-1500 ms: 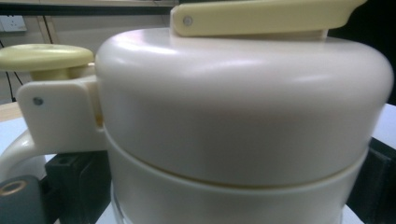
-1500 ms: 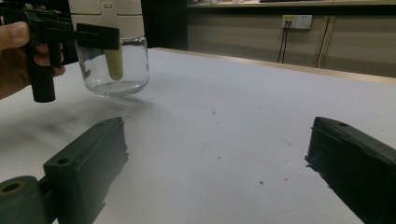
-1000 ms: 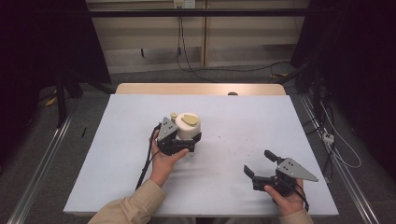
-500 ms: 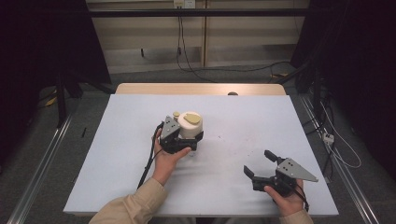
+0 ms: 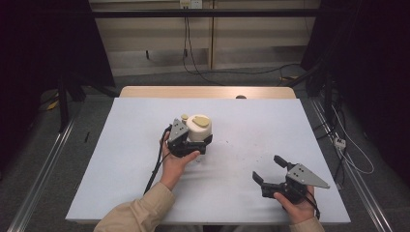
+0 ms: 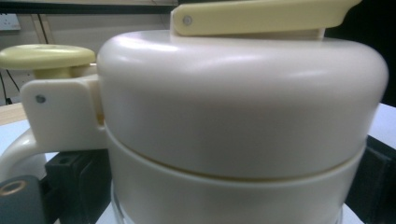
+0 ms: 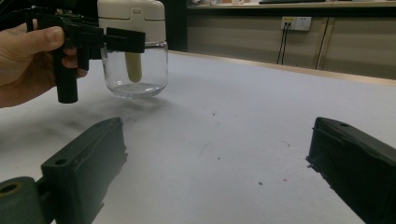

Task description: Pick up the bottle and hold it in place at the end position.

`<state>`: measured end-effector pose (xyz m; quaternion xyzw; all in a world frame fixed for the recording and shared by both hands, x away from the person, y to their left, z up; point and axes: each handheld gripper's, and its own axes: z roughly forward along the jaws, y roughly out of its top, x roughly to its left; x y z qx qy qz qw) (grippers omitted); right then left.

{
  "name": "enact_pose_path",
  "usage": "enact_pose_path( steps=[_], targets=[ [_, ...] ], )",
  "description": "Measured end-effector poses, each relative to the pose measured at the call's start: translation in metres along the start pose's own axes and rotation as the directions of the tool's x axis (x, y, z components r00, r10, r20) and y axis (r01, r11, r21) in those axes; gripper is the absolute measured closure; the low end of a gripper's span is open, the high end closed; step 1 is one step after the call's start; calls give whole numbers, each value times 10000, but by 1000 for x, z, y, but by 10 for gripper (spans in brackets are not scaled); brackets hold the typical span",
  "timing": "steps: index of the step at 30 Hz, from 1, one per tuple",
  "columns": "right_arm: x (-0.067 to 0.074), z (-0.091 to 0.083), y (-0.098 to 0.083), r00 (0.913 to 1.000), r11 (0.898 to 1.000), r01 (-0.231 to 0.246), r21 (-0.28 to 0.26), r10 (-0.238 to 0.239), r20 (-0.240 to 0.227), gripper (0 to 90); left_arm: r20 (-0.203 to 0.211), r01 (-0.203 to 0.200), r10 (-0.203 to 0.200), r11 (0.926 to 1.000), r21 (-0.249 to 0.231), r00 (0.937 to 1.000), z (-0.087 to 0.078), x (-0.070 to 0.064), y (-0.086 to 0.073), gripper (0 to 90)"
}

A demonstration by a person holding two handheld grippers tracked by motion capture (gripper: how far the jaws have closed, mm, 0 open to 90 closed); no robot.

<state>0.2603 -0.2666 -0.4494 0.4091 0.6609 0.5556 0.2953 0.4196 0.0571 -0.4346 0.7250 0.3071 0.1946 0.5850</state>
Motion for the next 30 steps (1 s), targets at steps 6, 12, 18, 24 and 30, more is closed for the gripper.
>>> enact_pose_path(
  steps=[6, 12, 18, 24, 30],
  targets=[
    [0, -1, 0, 10000, 10000, -8, -14, 8, -6, 35, 28, 73, -73, 10000, -12, 10000, 3, 0, 0, 53],
    [0, 0, 0, 10000, 10000, -41, -31, 41, -7, 36, 18, 81, -81, 10000, 47, 10000, 7, 1, 0, 53],
    [0, -1, 0, 10000, 10000, -60, -54, 60, -15, 36, 11, 123, -123, 9999, 38, 9999, 10, 1, 0, 53],
    [0, 0, 0, 10000, 10000, -61, -66, 61, -19, 36, 37, 125, -125, 9999, 76, 9999, 14, 1, -2, 53],
    [0, 0, 0, 10000, 9999, -85, -55, 85, -11, 36, 55, 207, -208, 9997, 115, 9998, 16, 1, -3, 54]
  ],
)
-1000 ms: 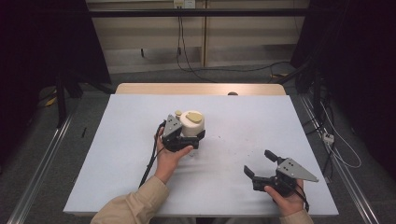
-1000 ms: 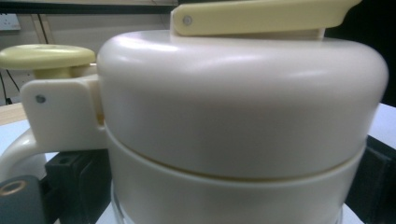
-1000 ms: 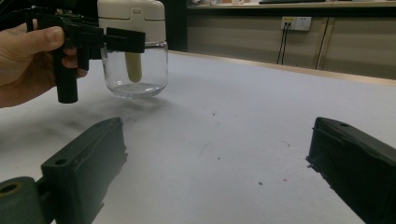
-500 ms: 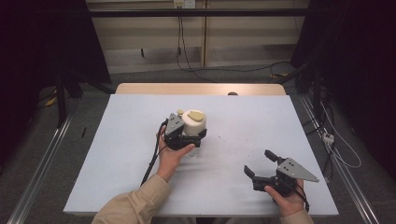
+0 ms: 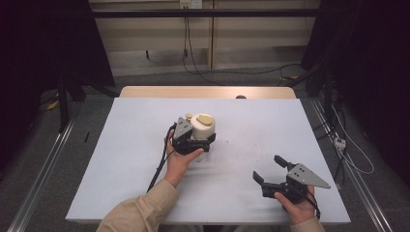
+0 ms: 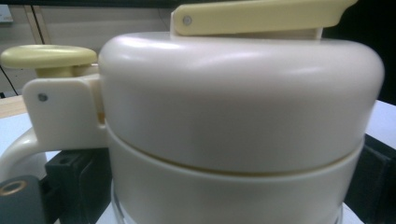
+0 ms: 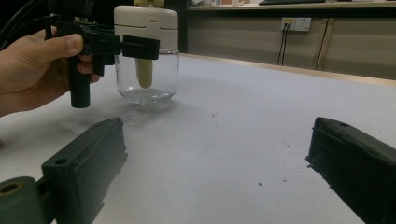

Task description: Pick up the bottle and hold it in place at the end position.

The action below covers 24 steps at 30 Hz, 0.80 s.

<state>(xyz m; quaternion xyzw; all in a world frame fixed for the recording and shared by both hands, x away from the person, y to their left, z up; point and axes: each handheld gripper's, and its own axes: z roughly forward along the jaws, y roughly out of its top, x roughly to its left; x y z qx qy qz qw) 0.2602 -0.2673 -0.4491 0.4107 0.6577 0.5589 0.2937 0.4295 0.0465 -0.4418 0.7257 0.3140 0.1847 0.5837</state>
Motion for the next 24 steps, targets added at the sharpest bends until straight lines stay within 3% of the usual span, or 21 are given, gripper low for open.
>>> enact_pose_path(
  steps=[24],
  targets=[
    [-1, -1, 0, 10000, 10000, -15, -16, 15, 15, 36, 49, -86, 85, 9998, 164, 10000, 9, -3, 2, 54]
  ],
)
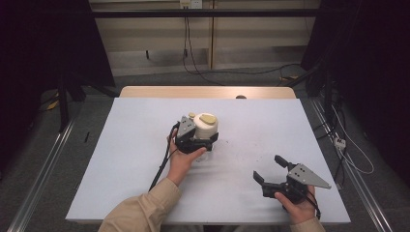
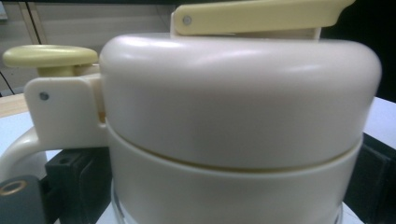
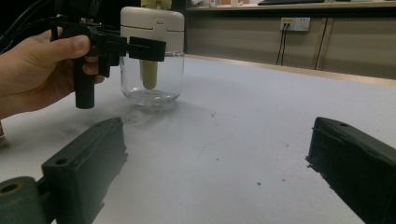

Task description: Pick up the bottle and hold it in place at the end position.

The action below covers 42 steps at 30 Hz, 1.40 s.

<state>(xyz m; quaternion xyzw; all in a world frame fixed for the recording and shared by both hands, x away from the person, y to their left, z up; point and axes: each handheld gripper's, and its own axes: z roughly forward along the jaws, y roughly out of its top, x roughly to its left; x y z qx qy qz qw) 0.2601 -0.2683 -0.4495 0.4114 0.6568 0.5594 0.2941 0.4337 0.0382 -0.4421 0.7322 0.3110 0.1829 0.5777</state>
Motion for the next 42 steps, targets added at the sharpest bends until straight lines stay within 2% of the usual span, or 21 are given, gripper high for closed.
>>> enact_pose_path(
  steps=[23, 25, 35, 42],
  targets=[
    [1, 1, 0, 10000, 10000, -65, -2, 65, -16, 36, 35, 102, -103, 9998, 198, 9999, 10, -1, -4, 54],
    [1, 1, 0, 10000, 10000, -61, -3, 61, -15, 36, -7, 12, -12, 9998, 193, 10000, 11, -1, -4, 54],
    [0, 1, 0, 10000, 10000, -18, -5, 18, -23, 37, -38, 126, -125, 9999, 103, 9999, 17, -2, -7, 54],
    [0, 2, 0, 10000, 10000, -12, -17, 12, -25, 36, -93, -47, 47, 10000, 32, 9999, 19, -1, -8, 54]
  ],
)
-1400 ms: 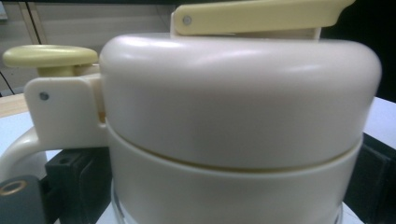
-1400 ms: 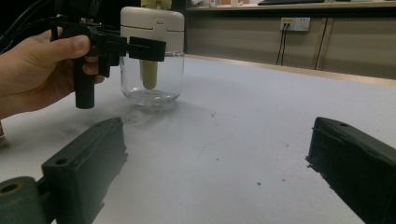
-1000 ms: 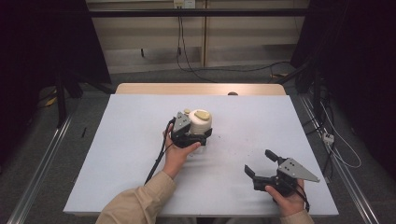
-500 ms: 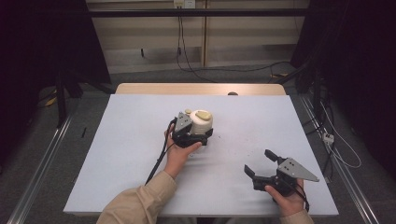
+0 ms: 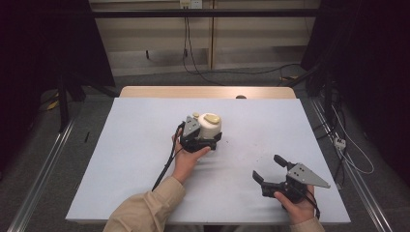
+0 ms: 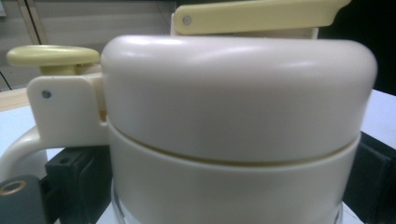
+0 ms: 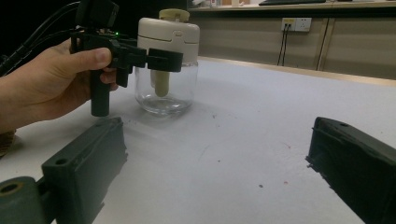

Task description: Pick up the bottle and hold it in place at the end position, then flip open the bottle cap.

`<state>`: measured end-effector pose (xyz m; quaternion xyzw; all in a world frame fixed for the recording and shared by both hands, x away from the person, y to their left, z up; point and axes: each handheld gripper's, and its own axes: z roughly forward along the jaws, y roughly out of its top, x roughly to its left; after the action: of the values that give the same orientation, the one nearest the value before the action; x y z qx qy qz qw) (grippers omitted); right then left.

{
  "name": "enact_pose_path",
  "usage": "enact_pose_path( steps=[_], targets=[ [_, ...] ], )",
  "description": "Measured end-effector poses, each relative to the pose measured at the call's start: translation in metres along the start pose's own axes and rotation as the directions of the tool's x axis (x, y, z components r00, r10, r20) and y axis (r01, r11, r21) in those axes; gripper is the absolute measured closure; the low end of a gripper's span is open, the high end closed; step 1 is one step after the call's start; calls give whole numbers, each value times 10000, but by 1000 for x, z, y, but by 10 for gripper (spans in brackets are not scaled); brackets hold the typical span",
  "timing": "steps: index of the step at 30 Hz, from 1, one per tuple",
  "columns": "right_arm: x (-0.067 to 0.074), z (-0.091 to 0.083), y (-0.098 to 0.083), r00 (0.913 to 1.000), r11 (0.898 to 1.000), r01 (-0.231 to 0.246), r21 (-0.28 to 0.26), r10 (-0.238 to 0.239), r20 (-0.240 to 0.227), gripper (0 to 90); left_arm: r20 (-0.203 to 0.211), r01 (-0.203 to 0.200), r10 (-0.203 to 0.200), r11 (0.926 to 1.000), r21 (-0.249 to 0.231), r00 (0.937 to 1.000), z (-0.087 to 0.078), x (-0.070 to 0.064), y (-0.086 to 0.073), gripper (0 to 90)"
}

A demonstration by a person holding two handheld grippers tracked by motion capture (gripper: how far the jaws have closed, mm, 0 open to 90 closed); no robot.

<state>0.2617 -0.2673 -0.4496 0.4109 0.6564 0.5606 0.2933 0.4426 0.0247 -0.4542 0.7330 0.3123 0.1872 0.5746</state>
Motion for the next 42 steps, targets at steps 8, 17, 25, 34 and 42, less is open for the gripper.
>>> enact_pose_path(
  steps=[8, 17, 25, 34, 42],
  targets=[
    [1, 1, 1, 10000, 10000, -17, 12, 17, 26, 36, -130, -101, 98, 9997, -235, 9999, 3, 1, -2, 54],
    [1, 5, 4, 10000, 9999, 88, 58, -88, -8, 38, -138, -572, 570, 9983, -95, 9983, 2, -2, -2, 53],
    [1, 7, 5, 9999, 9999, 109, 129, -109, -26, 38, -217, -607, 607, 9982, -12, 9979, 0, -3, -3, 53],
    [1, 19, 10, 9998, 9996, -78, 283, 83, -172, 33, -222, -523, 523, 9986, 9, 9984, -2, -4, -4, 53],
    [0, 27, 14, 9993, 9988, -231, 437, 243, -286, 49, -169, -411, 410, 9992, -22, 9990, -6, -3, -8, 52]
  ],
)
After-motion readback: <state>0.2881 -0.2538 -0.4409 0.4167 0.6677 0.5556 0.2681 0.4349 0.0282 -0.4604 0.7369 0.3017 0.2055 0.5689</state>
